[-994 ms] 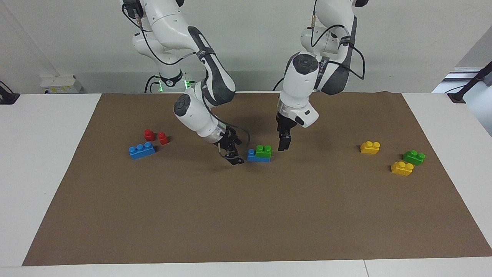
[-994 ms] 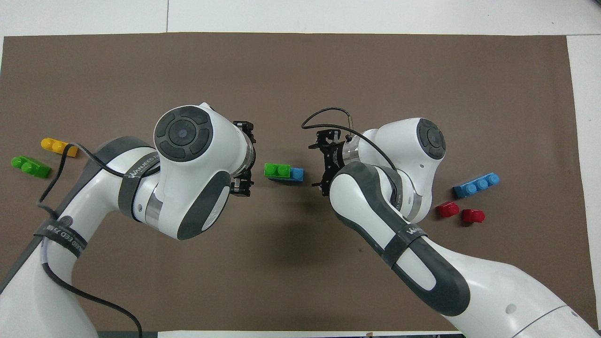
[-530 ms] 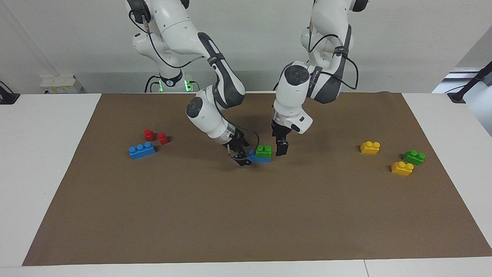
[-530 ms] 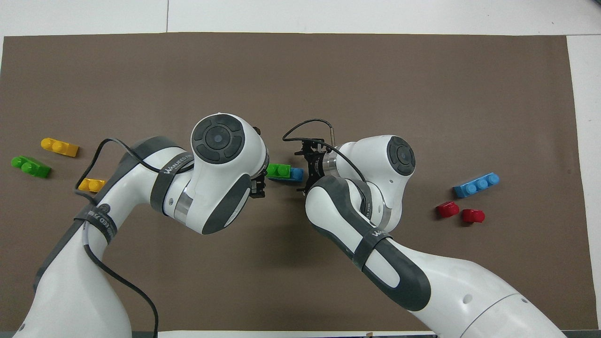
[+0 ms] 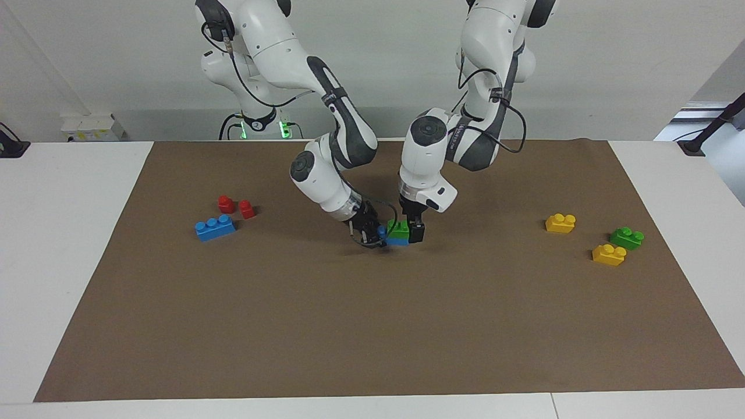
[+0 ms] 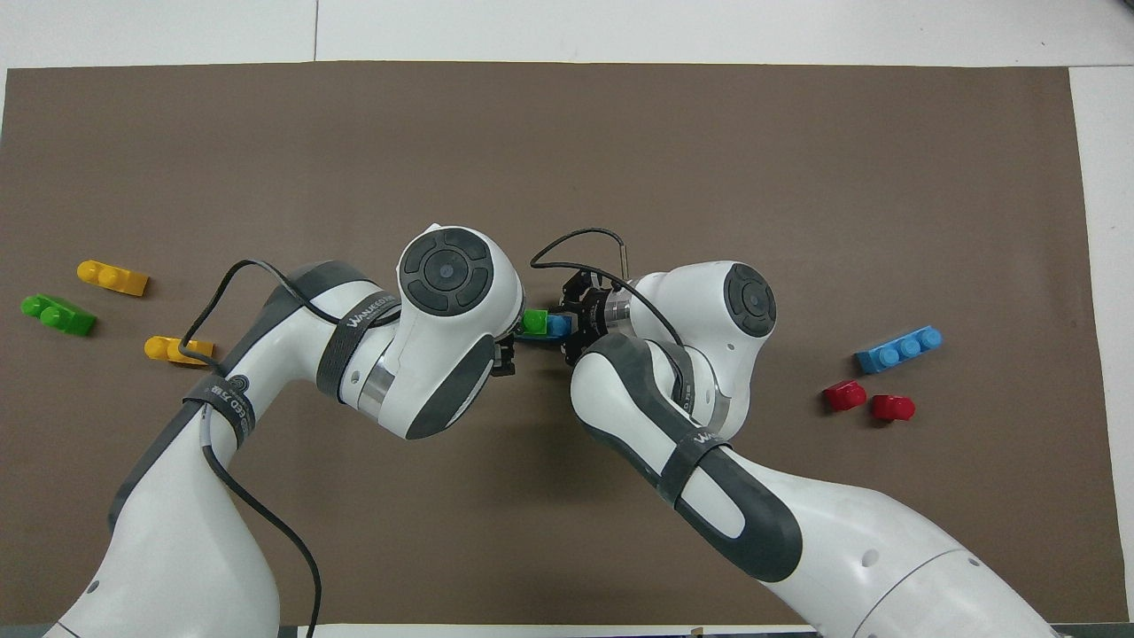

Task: Remove green block with left arm and hold with right
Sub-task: 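Close the left gripper on green brick while the right gripper grips blue, then pull the green brick away with the left gripper while the right gripper holds blue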

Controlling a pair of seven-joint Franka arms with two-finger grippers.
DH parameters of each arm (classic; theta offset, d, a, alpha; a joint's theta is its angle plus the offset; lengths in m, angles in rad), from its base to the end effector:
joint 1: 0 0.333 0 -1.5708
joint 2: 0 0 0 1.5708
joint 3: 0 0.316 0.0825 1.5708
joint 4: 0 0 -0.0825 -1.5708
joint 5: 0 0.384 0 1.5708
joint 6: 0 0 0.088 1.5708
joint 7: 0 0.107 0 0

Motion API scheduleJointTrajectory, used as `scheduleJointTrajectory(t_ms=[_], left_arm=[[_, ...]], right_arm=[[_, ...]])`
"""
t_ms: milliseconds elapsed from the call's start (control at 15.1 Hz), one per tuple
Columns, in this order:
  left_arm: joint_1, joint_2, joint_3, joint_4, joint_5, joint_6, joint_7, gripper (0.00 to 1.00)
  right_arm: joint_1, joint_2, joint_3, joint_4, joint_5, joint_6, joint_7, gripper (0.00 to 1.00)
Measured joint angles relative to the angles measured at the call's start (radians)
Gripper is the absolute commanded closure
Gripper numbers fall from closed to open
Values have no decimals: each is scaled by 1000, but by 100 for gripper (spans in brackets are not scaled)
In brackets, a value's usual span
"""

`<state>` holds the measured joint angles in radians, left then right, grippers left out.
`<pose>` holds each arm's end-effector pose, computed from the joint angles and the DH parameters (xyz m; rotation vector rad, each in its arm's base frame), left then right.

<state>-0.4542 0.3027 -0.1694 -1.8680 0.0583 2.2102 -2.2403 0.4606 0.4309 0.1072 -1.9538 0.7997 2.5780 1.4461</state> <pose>0.5149 -0.3605 0.3604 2.1672 2.2128 0.0056 0.5428 0.3275 0.2723 -1.9188 1.8648 0.4838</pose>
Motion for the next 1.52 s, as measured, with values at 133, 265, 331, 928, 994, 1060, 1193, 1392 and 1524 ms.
scheduleJointTrajectory(t_ms=[133, 265, 331, 928, 994, 1060, 1193, 1392, 1524], left_arm=[[-5, 0, 0, -4, 0, 3, -10, 0], [-11, 1, 0, -8, 0, 10, -17, 0], [-13, 1, 0, -10, 0, 14, -19, 1], [-26, 1, 0, -26, 14, 40, 6, 100], [-26, 1, 0, -26, 14, 41, 9, 100], [-26, 1, 0, -26, 15, 43, 11, 100], [-26, 0, 0, -24, 16, 47, 13, 100], [-19, -30, 1, -20, 14, 41, 14, 100], [9, -81, 7, -14, 18, 1, 38, 100]], right_arm=[[0, 0, 0, 0, 0, 0, 0, 100], [0, 0, 0, 0, 0, 0, 0, 100], [0, 0, -1, 0, 0, 0, 0, 100], [0, 0, -2, 0, 1, 0, 0, 100], [0, 0, -2, 0, 1, 0, 0, 100], [0, 0, -3, 0, 1, 0, 0, 100], [-2, 0, -5, 2, 1, 0, 0, 100], [-3, 0, -5, 14, 4, 5, 1, 100], [-6, 0, -7, 16, 4, 5, 1, 100]])
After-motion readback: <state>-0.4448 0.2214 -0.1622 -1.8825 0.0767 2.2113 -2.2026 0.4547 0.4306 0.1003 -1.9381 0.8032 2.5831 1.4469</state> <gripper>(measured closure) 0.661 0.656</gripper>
